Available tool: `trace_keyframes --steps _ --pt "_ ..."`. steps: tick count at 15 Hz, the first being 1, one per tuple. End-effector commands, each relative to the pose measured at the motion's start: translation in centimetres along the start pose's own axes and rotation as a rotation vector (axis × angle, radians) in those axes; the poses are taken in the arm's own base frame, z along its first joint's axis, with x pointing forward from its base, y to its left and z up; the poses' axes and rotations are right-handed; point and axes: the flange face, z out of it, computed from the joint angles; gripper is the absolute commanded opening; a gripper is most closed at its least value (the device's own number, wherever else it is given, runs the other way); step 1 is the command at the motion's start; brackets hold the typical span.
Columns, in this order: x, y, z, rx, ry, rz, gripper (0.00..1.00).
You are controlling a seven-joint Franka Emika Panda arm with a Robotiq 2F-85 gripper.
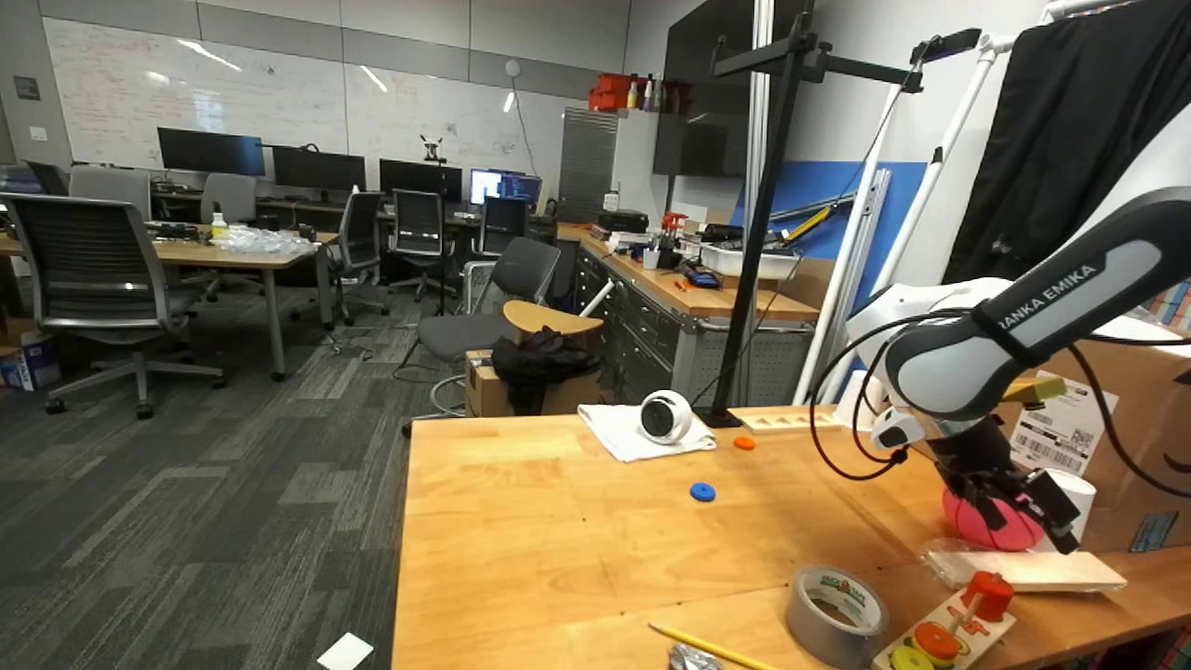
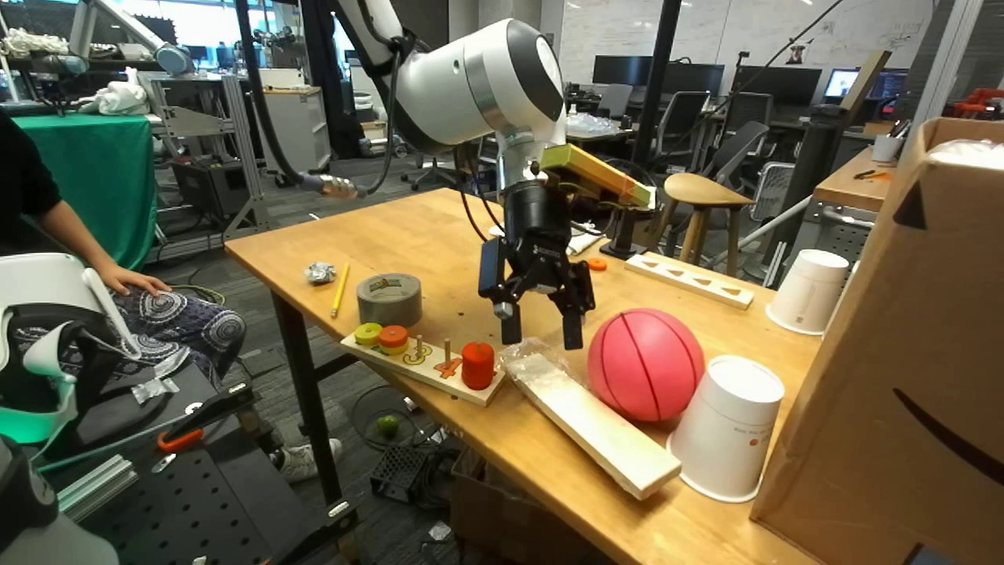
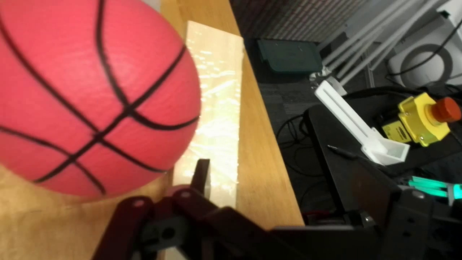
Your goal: Move the ball to the right
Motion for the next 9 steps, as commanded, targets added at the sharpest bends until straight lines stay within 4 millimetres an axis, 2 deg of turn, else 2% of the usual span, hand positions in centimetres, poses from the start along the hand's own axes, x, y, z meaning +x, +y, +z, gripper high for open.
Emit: trace_keyframes --steps 1,4,9 --pt "0.9 1.1 -1.6 -0.143 -0.116 -0.084 1.0" --pt "0.1 2.8 -2.3 -0.269 -0.225 -0.11 1.0" --pt "-1.7 5.3 -3.3 -0.445 -0.188 -0.062 1.0"
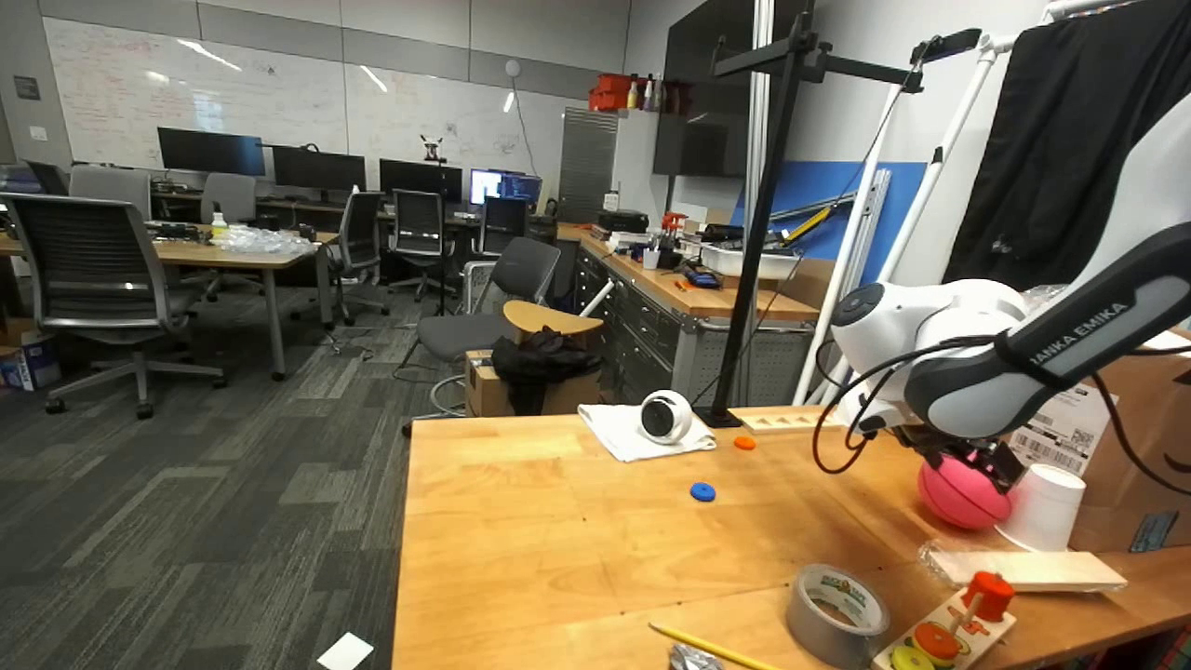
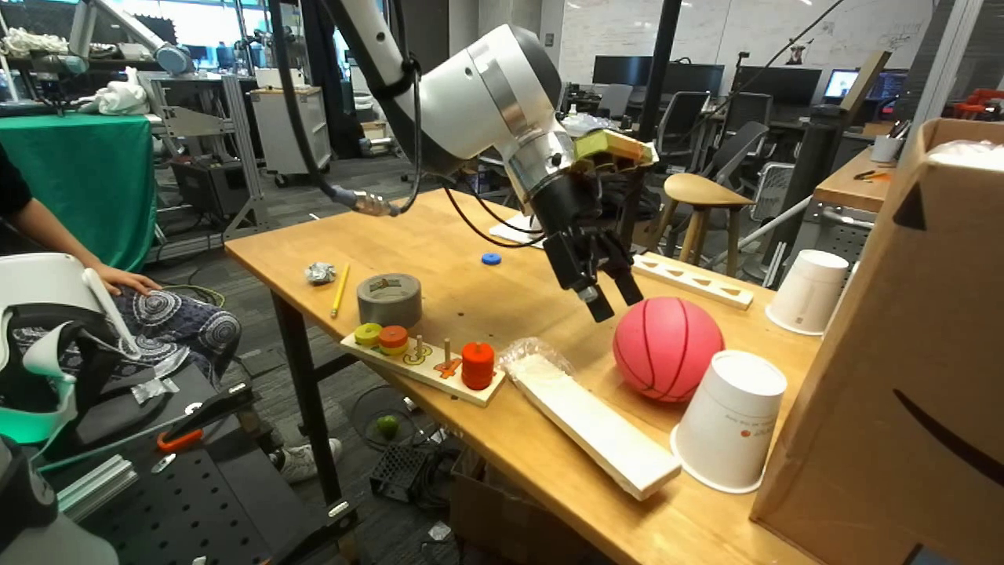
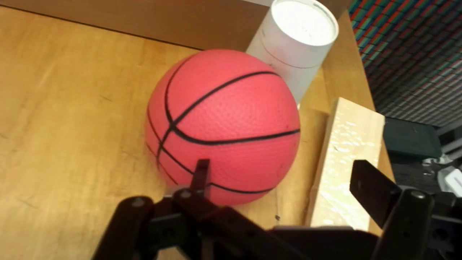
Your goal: Move the ball to the right
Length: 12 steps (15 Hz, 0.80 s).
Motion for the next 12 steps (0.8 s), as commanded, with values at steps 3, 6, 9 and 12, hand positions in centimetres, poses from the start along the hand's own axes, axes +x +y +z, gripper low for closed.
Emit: trace_keyframes --steps 3,6,9,12 --pt "-1.9 1.6 1.7 -0.092 0.078 0.079 1.0" --pt "-2.3 1.3 3.1 -0.069 0.152 0.101 1.0" --pt "-2.8 1.3 3.5 -0.048 0.253 0.163 1.0" --pt "-2.4 2.1 2.1 -0.111 0.292 0.22 1.0"
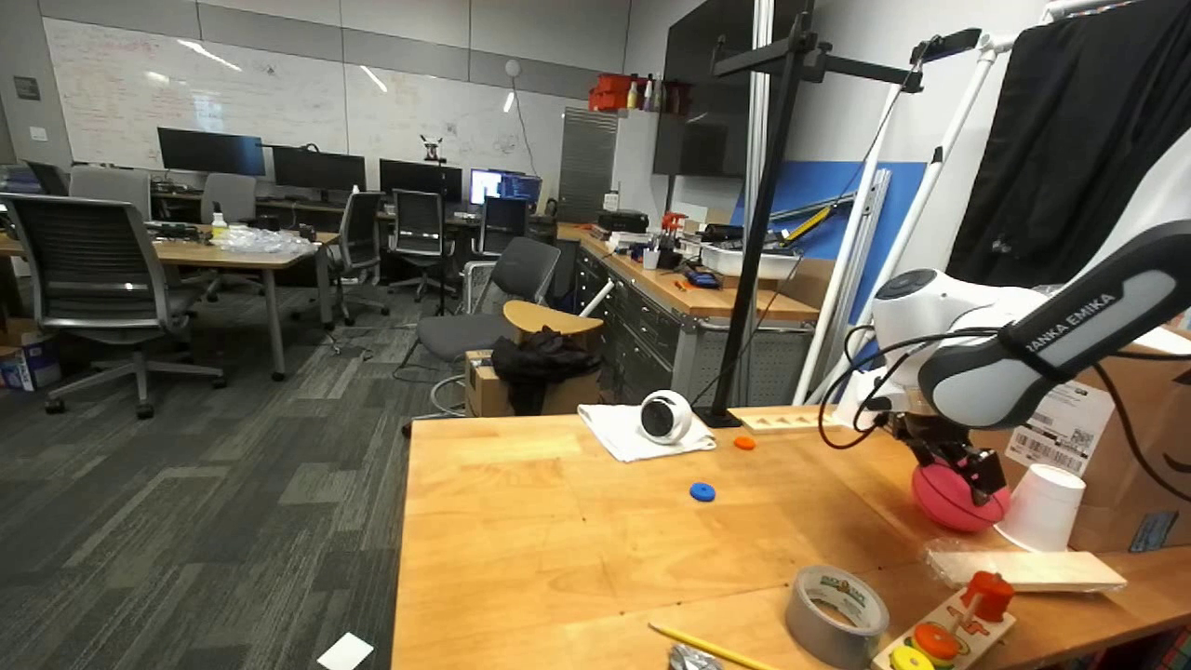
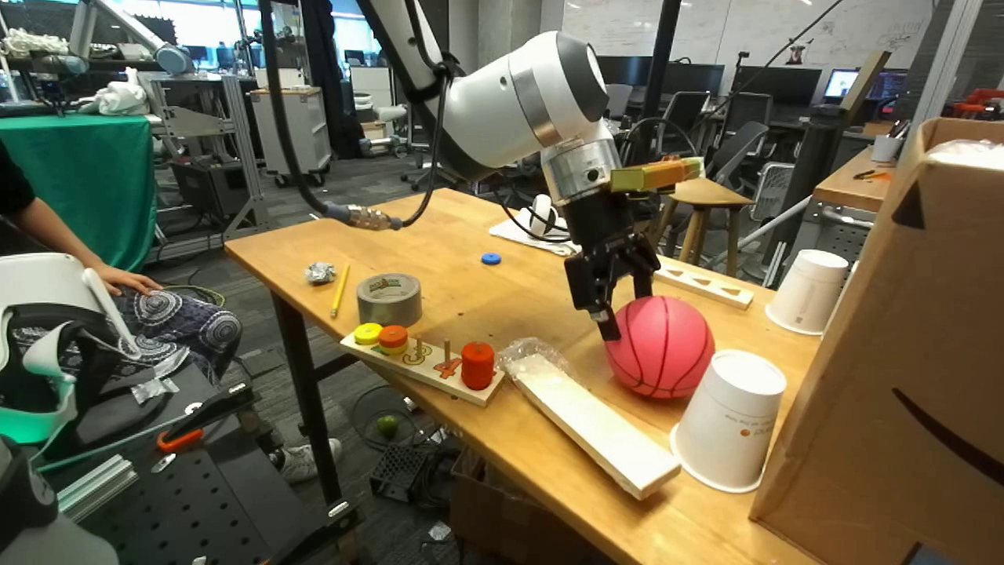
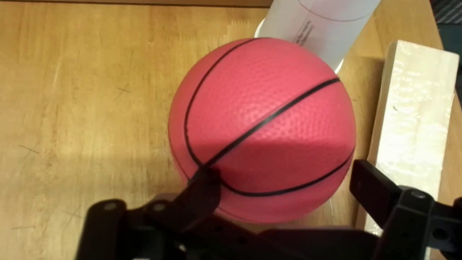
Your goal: Move the ball to the right
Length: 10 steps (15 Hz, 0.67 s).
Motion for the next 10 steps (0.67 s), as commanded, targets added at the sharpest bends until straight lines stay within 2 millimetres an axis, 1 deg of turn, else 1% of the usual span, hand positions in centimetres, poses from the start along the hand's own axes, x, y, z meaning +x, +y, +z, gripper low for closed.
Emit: trace_keyframes --steps 1,4,7,10 --pt "0.9 1.2 -1.0 -0.085 0.049 0.035 1.0" --pt "1.9 2.2 -1.2 -0.144 0.048 0.039 1.0" --pt "2.2 2.8 0.0 -0.161 0.006 0.04 1.0" --pt "2.0 3.3 1.4 -0.155 -0.026 0.057 1.0"
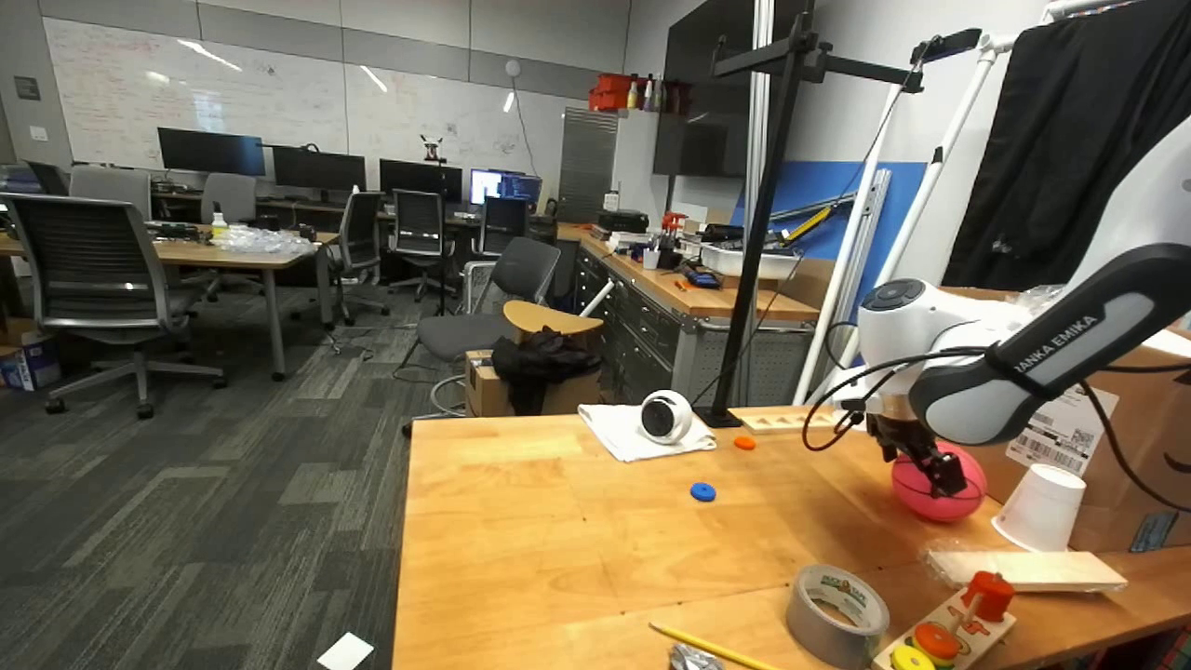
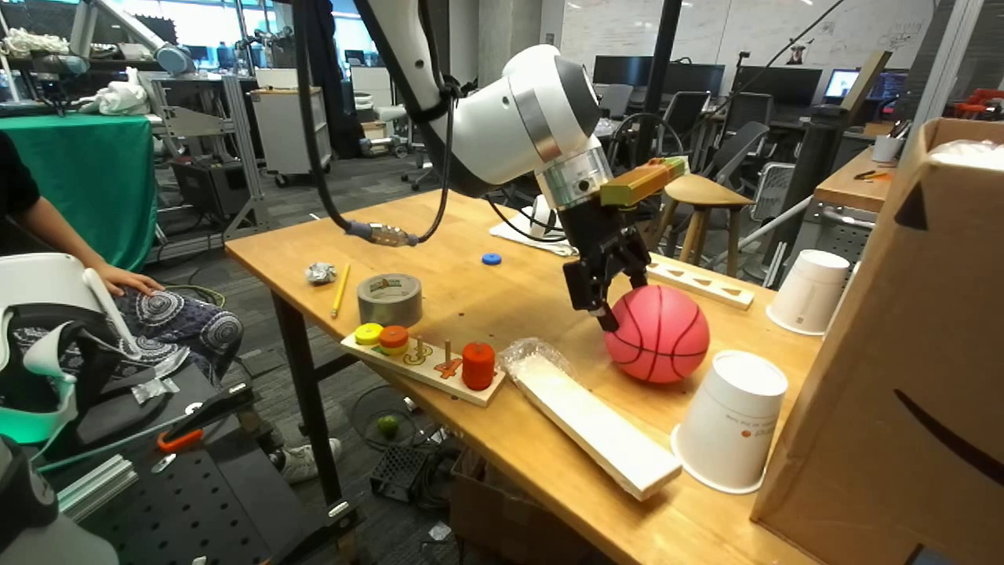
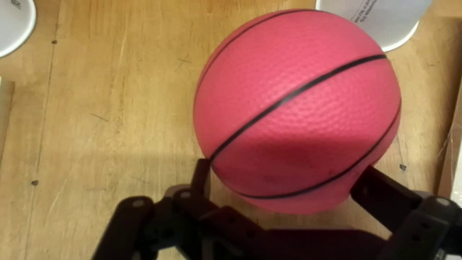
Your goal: Move the ball to the right
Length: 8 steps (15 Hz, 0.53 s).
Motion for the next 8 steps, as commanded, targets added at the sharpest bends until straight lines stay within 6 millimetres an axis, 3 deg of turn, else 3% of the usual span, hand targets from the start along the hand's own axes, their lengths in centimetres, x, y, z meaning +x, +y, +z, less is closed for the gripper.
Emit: trace_keyframes --steps 1,5,8 --pt "-0.6 1.1 2.0 -0.02 -0.049 0.021 1.0" --pt "-2.5 1.5 3.8 -0.107 -0.195 -0.048 1.0" --pt "-8.3 4.1 3.6 -0.197 -0.343 -0.088 1.0"
